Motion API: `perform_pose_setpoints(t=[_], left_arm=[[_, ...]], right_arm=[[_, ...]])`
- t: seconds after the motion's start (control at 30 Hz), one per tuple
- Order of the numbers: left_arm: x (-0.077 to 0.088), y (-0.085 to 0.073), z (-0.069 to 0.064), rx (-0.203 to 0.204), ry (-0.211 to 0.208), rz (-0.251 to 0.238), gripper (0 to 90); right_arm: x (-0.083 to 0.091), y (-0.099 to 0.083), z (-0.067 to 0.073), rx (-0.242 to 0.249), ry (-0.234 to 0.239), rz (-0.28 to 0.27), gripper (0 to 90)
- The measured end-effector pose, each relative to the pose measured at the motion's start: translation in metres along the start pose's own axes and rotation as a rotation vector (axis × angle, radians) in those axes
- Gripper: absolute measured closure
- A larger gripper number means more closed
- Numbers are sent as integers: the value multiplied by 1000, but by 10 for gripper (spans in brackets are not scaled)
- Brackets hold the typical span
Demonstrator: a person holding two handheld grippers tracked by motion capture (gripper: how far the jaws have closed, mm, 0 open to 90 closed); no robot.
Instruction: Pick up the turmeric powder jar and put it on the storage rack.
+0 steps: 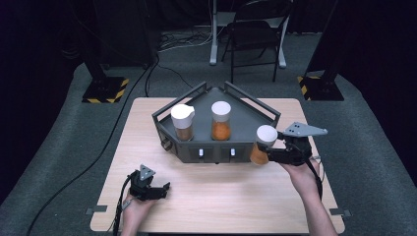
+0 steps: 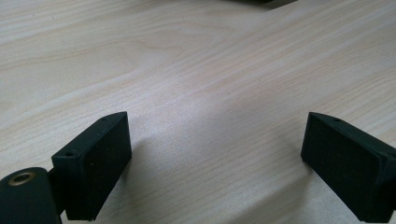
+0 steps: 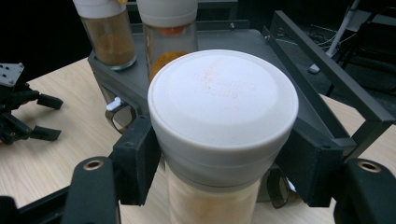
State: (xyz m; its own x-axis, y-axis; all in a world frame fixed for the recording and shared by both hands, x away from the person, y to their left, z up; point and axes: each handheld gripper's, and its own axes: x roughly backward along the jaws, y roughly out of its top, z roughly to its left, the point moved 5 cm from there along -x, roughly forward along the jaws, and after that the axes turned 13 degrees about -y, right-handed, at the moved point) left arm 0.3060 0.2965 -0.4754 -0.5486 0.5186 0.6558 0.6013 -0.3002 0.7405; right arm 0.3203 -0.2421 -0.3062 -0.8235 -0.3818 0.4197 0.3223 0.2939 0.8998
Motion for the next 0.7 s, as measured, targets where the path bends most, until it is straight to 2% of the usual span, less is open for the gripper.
perform_pose_setpoints(t=[0.2,0.7], left_arm=[[0,0,0,0,0,0,85],[0,0,0,0,0,0,85]], right_arm=[[-3,13,1,4,-1,-2,337],[-11,32,-7,-24,15,-21,337]])
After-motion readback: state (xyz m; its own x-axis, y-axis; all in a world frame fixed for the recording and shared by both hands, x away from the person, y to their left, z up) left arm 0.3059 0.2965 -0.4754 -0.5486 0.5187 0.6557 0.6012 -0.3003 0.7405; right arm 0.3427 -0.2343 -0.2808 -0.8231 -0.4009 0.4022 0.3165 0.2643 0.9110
